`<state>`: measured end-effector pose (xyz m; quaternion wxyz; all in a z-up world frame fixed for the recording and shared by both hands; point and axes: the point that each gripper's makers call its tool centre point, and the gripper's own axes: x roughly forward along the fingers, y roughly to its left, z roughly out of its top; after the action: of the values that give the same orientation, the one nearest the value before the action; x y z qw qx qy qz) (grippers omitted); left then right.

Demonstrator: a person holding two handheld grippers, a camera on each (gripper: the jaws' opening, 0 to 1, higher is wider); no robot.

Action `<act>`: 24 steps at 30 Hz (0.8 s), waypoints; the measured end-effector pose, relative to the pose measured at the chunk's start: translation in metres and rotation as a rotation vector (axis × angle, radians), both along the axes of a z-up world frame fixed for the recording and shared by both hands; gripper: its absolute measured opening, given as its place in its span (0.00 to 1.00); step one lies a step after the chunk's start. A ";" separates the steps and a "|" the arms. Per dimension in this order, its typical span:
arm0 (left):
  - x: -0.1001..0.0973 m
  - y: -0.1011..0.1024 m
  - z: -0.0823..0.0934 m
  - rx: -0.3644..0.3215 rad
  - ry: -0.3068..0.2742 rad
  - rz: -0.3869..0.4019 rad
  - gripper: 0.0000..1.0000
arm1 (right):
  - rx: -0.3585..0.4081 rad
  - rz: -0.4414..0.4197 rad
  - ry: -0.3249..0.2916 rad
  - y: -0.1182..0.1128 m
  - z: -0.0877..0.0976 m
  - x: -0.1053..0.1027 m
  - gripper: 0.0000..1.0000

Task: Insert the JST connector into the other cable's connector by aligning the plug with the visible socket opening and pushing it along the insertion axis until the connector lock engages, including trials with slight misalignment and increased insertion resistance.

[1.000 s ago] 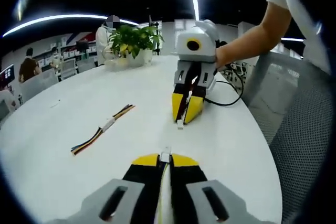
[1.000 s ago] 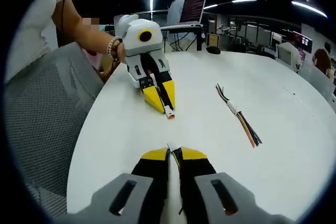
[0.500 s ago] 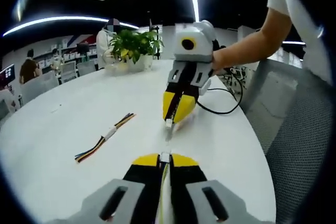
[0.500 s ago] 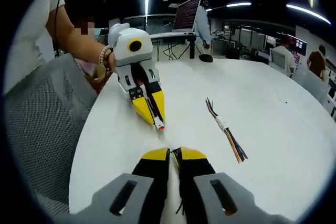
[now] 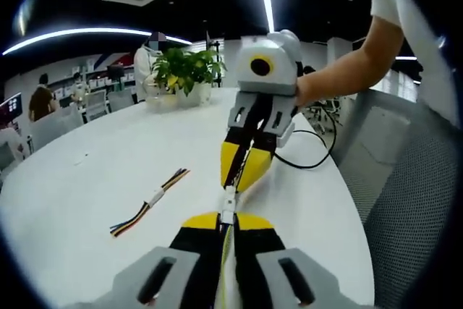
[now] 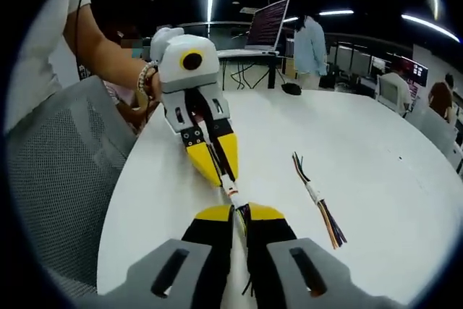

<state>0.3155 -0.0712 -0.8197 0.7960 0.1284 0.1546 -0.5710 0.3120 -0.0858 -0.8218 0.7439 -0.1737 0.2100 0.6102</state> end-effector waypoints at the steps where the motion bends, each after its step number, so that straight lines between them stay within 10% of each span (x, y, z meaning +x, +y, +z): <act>1: 0.000 0.000 0.000 0.000 0.001 -0.001 0.01 | -0.001 -0.001 -0.001 0.000 0.000 0.000 0.03; 24: -0.009 0.003 0.008 0.028 0.028 -0.025 0.00 | 0.011 0.039 0.012 0.012 0.009 -0.008 0.02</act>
<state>0.3064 -0.0686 -0.8122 0.7847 0.1337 0.1720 -0.5804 0.3042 -0.0739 -0.8131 0.7316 -0.1698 0.2077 0.6268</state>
